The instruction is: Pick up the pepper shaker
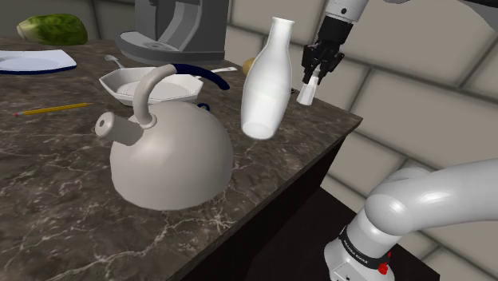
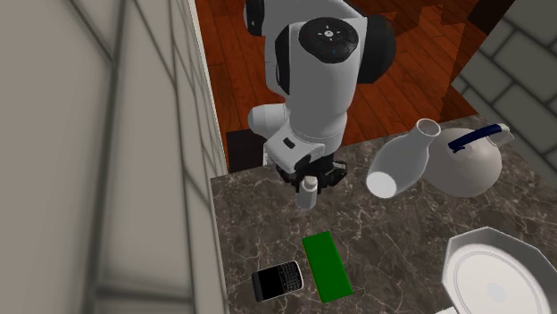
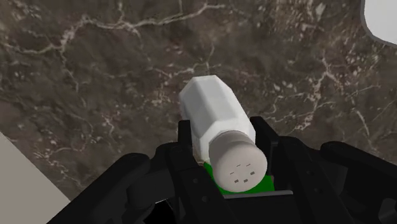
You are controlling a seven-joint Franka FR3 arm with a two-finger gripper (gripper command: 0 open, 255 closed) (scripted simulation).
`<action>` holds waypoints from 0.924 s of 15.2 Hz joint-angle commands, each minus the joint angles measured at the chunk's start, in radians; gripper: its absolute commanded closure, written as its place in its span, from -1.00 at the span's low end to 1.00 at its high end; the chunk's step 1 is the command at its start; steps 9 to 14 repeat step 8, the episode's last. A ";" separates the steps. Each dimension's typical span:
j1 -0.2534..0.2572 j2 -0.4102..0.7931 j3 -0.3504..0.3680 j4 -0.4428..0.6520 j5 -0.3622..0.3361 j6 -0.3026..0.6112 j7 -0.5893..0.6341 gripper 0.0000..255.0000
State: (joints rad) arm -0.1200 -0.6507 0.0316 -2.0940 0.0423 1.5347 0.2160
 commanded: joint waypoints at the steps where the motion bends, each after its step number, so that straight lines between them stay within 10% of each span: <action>1: -0.001 0.012 -0.002 0.039 -0.001 -0.027 -0.001 1.00; 14: -0.001 0.044 -0.003 0.136 -0.002 -0.092 0.001 1.00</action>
